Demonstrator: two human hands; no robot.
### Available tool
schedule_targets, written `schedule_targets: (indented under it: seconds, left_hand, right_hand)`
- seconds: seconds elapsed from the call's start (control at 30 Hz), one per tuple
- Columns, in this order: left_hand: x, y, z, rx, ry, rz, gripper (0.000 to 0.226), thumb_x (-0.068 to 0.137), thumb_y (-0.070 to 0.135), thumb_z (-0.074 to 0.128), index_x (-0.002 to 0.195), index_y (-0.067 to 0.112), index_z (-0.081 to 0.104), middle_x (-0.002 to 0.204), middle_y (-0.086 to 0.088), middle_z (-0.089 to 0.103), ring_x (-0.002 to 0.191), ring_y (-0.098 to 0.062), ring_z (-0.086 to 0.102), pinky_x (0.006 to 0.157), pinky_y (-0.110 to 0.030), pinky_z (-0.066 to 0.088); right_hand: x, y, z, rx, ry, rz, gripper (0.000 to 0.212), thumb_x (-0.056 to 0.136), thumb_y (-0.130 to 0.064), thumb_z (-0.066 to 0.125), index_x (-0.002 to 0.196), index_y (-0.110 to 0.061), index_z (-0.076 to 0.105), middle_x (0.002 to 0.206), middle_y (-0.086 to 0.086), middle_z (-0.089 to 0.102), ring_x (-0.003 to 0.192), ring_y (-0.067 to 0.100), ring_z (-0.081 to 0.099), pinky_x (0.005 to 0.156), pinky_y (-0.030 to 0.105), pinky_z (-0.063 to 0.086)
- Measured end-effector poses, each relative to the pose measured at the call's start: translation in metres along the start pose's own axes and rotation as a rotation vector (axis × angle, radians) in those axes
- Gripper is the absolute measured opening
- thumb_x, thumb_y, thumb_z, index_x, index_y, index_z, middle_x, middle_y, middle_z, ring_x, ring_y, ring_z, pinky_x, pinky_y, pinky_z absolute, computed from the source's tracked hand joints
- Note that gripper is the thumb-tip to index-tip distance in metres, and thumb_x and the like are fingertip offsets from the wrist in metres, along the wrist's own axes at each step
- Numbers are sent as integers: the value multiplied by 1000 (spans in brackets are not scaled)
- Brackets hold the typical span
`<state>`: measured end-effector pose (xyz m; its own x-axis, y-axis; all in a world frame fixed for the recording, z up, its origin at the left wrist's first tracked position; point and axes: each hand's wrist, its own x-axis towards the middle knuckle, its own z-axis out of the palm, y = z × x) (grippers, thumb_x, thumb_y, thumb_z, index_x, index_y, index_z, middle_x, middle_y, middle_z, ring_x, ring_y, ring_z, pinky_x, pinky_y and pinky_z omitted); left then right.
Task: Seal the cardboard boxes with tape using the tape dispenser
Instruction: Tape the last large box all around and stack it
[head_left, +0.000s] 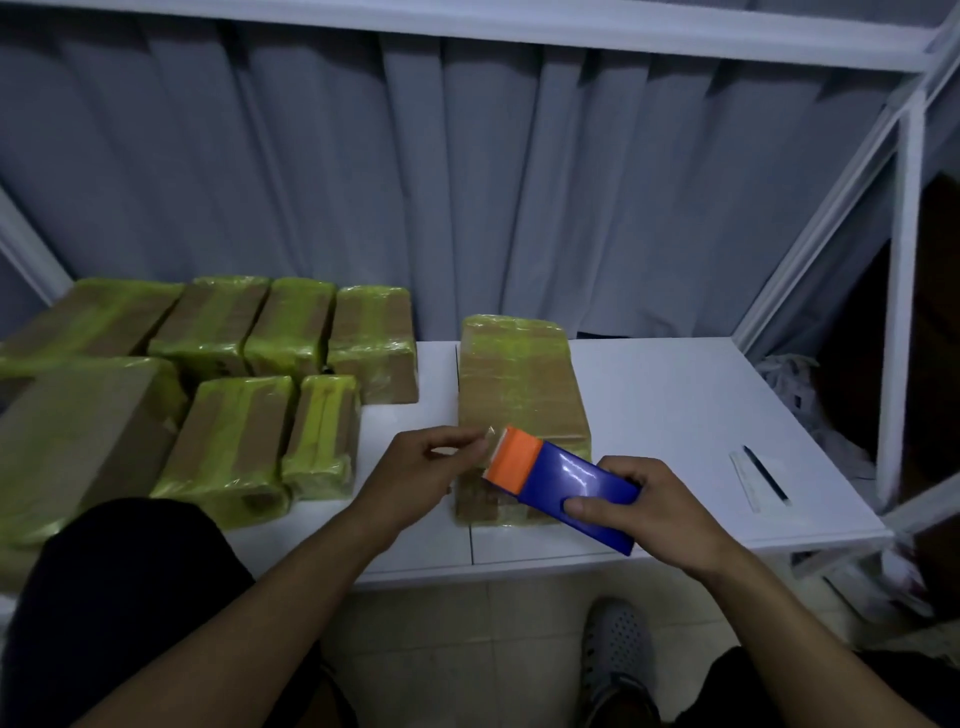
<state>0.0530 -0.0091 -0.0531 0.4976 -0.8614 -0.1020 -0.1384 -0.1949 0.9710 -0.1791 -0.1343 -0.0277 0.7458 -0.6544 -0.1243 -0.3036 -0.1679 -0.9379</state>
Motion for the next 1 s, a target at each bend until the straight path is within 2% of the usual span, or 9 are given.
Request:
schedule_targets:
  seconds: [0.1, 0.23, 0.37, 0.5, 0.63, 0.8, 1.0]
  left_hand:
    - [0, 1, 1, 9, 9, -6, 13, 91, 32, 69, 102, 29, 77, 92, 17, 74, 84, 5, 66, 62, -8, 45]
    - [1, 2, 0, -58, -4, -85, 13, 96, 27, 63, 97, 24, 75, 87, 11, 74, 83, -1, 67, 71, -23, 46]
    - [3, 2, -1, -94, 9, -103, 12, 96, 29, 63, 101, 25, 74, 88, 9, 74, 85, -10, 68, 73, -28, 49]
    - [2, -3, 1, -77, 3, -101, 12, 92, 35, 67, 99, 29, 75, 89, 8, 73, 83, -9, 67, 71, -26, 51]
    - [2, -7, 3, -40, 30, -79, 11, 93, 32, 67, 89, 30, 77, 86, 10, 74, 83, -8, 68, 70, -23, 55]
    - [4, -9, -1, 34, 81, -19, 10, 92, 23, 69, 88, 29, 76, 80, 14, 75, 76, 5, 67, 61, -7, 46]
    - [12, -13, -12, 2, 164, -67, 4, 88, 28, 73, 91, 27, 76, 80, 18, 73, 73, 11, 64, 64, -10, 46]
  right_hand:
    - [0, 0, 0, 4, -7, -2, 22, 82, -9, 83, 73, -21, 67, 60, -11, 64, 54, 3, 60, 54, 13, 43]
    - [0, 0, 1, -6, -12, -1, 20, 82, -9, 83, 74, -20, 68, 61, -10, 66, 54, 5, 61, 54, 13, 43]
    - [2, 1, 2, -4, -3, 2, 16, 81, -13, 84, 76, -19, 70, 64, -7, 67, 56, 8, 62, 55, 15, 44]
    - [5, 0, 4, 6, -9, 3, 14, 79, -14, 84, 78, -17, 70, 65, -7, 67, 57, 8, 62, 55, 15, 44]
    - [7, 0, 7, -1, -4, 8, 15, 76, -22, 85, 83, -16, 72, 69, -6, 70, 60, 10, 66, 56, 16, 46]
    - [9, 2, 12, -64, 28, 25, 40, 68, -43, 91, 90, -14, 75, 78, -1, 74, 67, 15, 71, 61, 21, 50]
    - [11, -1, 10, -97, 50, 27, 36, 68, -45, 83, 83, -13, 74, 70, -3, 72, 61, 11, 67, 57, 18, 47]
